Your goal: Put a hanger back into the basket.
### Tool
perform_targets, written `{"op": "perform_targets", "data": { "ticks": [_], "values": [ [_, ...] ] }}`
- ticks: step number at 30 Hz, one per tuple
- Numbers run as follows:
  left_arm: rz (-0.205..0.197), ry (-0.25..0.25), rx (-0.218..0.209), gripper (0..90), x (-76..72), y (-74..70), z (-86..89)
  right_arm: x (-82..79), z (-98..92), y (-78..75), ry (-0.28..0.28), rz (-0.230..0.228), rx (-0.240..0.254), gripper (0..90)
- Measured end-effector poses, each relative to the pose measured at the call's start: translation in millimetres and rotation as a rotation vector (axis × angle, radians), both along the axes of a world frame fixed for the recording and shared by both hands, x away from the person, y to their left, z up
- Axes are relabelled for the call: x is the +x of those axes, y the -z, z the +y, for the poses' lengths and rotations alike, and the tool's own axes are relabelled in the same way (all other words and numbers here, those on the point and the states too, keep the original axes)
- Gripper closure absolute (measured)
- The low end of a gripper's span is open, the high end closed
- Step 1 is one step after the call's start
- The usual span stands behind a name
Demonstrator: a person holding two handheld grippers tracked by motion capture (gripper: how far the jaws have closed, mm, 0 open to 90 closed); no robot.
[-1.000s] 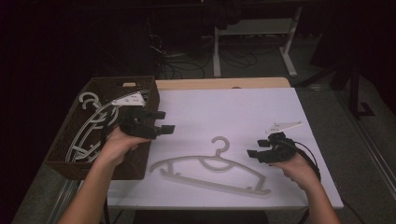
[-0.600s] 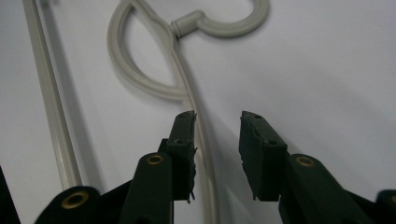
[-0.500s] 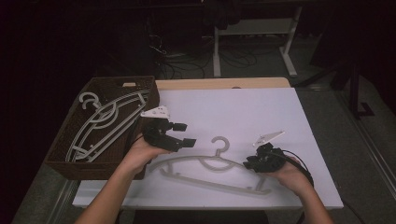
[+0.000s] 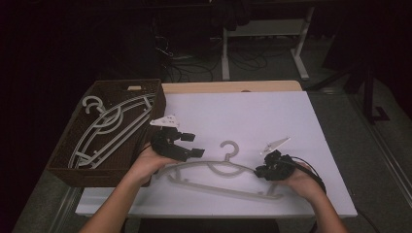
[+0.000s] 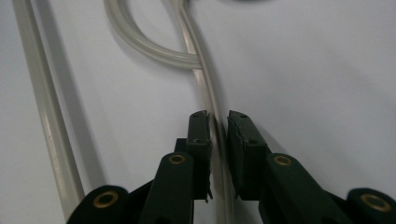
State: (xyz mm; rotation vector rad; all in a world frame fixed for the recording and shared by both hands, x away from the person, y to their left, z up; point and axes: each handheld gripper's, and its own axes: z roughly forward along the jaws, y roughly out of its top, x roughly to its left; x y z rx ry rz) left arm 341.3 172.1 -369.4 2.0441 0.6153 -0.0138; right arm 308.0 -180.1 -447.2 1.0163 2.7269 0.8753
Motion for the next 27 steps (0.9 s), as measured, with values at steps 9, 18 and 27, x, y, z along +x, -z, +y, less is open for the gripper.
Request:
{"op": "perform_targets", "data": {
  "ticks": [9, 18, 27],
  "values": [
    [0.004, -0.003, -0.002, 22.6, 0.9, 0.7, 0.0, 41.2, -7.7, -1.5, 0.039, -0.033, -0.028, 75.0],
    [0.009, -0.001, -0.001, 22.6, 1.0, 2.2, 0.2, 79.2, -6.8, -3.5, 0.093, -0.049, 0.006, 75.0],
    [0.011, -0.006, 0.011, 22.6, 2.2, 5.8, 1.3, 54.0, -15.2, -27.8, 0.172, -0.067, 0.043, 84.2]
  ]
}}
